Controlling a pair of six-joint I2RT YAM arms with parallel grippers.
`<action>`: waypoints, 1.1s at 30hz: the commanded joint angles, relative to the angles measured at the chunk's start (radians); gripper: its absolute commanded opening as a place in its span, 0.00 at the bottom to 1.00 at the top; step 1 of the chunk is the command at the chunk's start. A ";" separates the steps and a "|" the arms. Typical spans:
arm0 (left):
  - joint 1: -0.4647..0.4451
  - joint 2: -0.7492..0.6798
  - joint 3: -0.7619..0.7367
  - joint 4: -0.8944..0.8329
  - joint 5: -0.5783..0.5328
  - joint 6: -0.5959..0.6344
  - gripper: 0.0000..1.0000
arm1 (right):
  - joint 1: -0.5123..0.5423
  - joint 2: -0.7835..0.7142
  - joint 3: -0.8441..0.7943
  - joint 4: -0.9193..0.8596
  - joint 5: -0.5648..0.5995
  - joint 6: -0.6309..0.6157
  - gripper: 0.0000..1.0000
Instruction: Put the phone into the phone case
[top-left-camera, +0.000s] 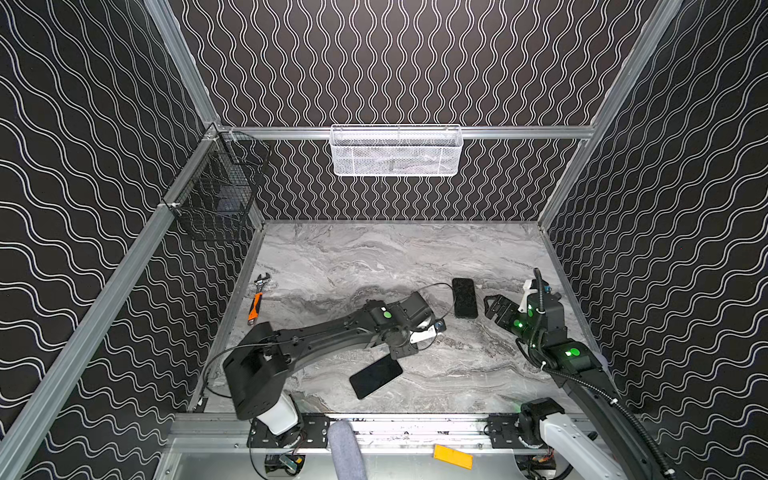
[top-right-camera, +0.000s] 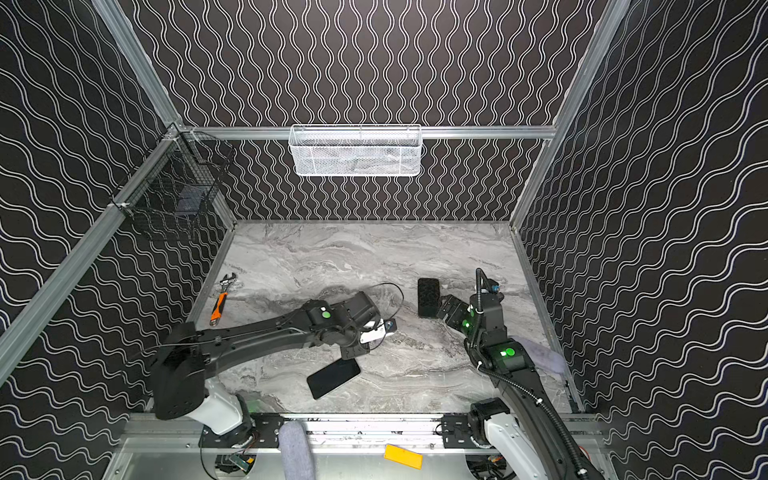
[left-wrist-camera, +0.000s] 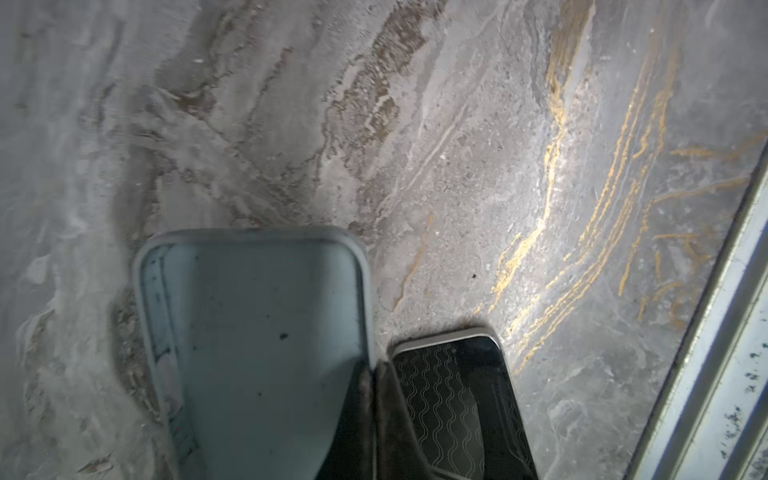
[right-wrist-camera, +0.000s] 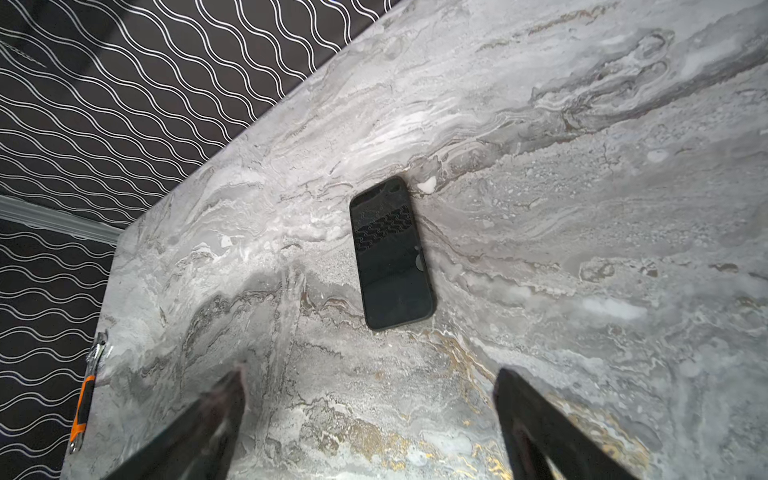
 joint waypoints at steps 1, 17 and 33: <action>-0.008 0.064 0.017 0.032 -0.013 0.038 0.00 | 0.000 0.005 -0.010 0.029 -0.011 0.016 0.95; -0.009 0.187 0.057 0.121 -0.040 0.121 0.00 | -0.011 0.043 -0.014 0.007 -0.055 -0.005 0.96; -0.005 0.061 -0.012 0.266 -0.248 0.028 0.63 | -0.036 0.032 -0.003 -0.045 -0.074 -0.044 0.97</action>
